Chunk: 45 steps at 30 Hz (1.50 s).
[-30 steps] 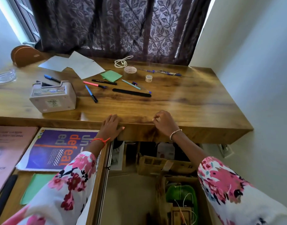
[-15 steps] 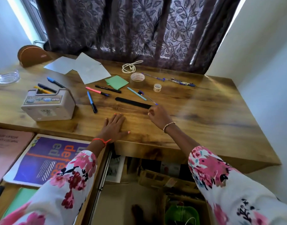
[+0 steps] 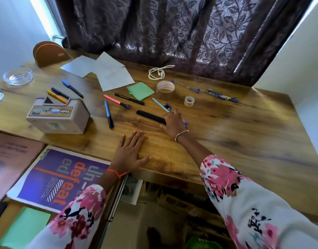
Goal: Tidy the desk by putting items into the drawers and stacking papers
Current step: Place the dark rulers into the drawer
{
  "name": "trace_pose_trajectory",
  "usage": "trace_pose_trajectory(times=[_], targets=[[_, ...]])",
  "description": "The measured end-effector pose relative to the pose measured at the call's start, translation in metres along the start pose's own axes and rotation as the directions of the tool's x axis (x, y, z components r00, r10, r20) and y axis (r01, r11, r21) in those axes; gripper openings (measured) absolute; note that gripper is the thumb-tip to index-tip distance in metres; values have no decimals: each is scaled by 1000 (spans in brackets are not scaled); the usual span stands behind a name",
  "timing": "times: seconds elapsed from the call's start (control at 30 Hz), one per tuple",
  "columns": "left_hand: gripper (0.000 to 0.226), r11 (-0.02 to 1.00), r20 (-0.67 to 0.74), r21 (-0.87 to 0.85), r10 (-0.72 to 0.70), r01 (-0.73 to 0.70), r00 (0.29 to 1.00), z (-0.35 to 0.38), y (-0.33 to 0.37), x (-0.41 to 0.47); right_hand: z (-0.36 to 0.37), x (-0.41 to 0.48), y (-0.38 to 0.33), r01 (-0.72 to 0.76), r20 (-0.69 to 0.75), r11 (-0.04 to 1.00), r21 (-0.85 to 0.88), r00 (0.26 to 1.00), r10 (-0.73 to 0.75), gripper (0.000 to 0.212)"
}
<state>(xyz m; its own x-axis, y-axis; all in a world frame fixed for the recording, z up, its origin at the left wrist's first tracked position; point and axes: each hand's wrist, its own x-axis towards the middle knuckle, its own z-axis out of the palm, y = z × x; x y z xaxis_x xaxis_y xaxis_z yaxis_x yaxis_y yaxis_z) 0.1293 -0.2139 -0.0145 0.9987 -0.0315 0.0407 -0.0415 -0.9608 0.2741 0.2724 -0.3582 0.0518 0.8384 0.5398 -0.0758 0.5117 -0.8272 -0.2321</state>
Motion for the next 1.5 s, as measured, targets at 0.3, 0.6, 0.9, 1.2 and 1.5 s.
trace_pose_trajectory(times=[0.3,0.6,0.9,1.2,1.5], targets=[[99,1000,3,22,-6,6,1000,1,-2,0,9,9,-2,-12,49,989,-145,999,20,20],[109,999,58,-6,-32,33,998,-3,1,1,9,10,-3,10,56,985,-170,998,-1,23],[118,998,94,39,-51,47,994,-5,4,1,21,-13,-6,12,-100,996,-87,995,-21,23],[74,992,229,-104,-45,70,972,-17,8,-33,17,-55,-31,-303,-56,803,513,922,383,22],[54,948,45,-304,-80,90,996,-43,-53,-189,48,-137,-117,-430,317,50,902,734,600,22]])
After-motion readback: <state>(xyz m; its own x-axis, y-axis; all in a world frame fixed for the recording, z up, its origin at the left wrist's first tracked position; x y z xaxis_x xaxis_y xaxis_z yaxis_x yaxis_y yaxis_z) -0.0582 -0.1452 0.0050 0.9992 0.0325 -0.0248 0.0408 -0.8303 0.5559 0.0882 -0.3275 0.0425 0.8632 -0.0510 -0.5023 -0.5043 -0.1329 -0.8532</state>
